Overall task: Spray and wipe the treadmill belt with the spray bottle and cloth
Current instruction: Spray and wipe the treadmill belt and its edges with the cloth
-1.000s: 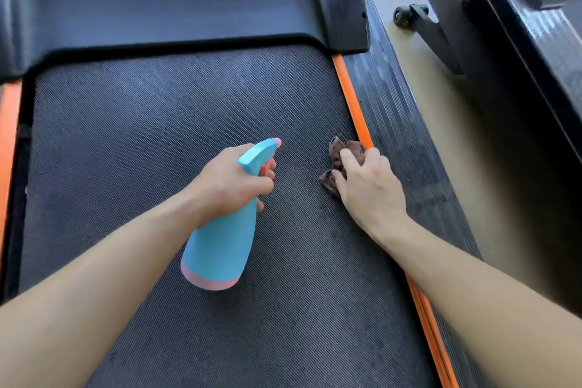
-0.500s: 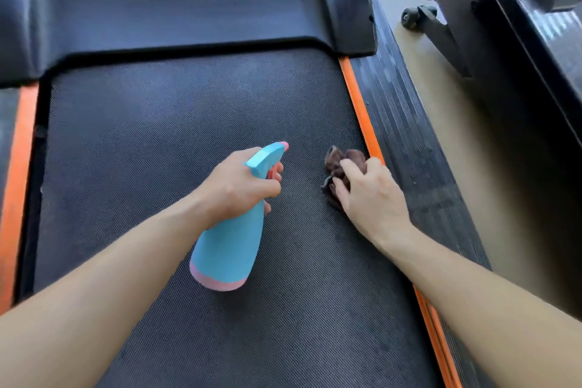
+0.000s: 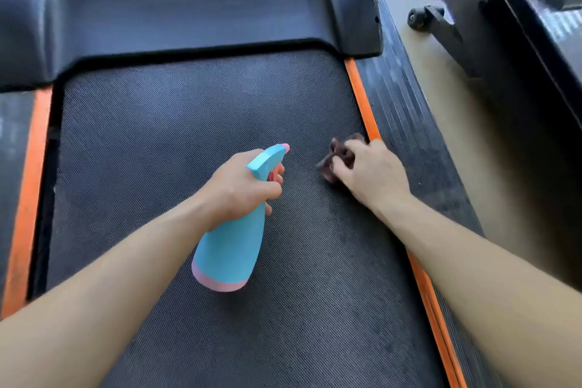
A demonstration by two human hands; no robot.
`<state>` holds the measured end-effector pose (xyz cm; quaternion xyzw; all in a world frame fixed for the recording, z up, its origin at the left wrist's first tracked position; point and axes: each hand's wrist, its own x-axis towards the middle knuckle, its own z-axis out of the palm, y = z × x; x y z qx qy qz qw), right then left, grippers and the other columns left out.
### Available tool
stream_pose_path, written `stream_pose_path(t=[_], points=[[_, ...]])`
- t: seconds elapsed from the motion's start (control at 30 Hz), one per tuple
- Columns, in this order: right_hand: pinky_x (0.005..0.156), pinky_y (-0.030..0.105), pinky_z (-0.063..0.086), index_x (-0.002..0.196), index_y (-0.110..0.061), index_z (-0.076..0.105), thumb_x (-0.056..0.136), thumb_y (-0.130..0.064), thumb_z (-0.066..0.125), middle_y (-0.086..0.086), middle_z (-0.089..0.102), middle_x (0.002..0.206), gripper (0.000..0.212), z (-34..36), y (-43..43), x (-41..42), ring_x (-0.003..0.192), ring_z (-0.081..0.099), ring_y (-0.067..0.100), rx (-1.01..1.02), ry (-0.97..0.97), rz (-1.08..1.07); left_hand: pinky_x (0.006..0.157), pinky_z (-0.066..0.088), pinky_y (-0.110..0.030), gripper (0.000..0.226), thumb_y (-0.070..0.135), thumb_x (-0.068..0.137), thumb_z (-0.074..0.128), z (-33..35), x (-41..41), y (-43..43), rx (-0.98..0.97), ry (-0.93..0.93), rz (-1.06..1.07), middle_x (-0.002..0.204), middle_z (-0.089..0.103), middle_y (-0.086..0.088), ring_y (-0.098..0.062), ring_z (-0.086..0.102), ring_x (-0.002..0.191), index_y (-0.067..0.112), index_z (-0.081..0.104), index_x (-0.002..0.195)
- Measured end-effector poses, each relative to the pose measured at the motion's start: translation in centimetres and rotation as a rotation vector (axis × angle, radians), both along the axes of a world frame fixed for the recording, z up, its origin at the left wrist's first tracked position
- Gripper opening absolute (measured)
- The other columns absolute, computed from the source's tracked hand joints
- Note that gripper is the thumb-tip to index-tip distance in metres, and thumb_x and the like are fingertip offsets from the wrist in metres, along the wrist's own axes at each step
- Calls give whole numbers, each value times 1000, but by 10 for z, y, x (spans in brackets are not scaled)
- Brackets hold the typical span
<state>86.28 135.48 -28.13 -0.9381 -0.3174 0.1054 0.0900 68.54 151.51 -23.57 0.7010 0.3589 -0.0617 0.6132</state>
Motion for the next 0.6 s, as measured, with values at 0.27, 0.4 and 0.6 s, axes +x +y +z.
stream_pose_path(t=[0.27,0.4,0.6], points=[[81,39,50,132,-41,55,87,-50,61,1,53,104,46,24,-37,-17,105,58,29,42,32,61,75,67,-51,48,13,67,66,11,-13,-8,-7,6,-10,99,74,-7,-36,77,88,10,71,114],[87,49,48,157,-30,28,92,-50,53,12,51,130,72,1,-35,-33,113,46,36,-69,-90,76,74,67,-54,27,15,66,66,18,-25,-12,16,30,-17,109,74,-12,-38,76,92,13,68,93],[66,45,54,136,-23,57,84,-62,59,15,56,127,65,-19,-33,-48,96,56,42,-65,-246,181,73,67,-51,20,-4,83,67,10,-41,-23,43,70,-37,100,72,-7,-33,76,85,16,65,87]])
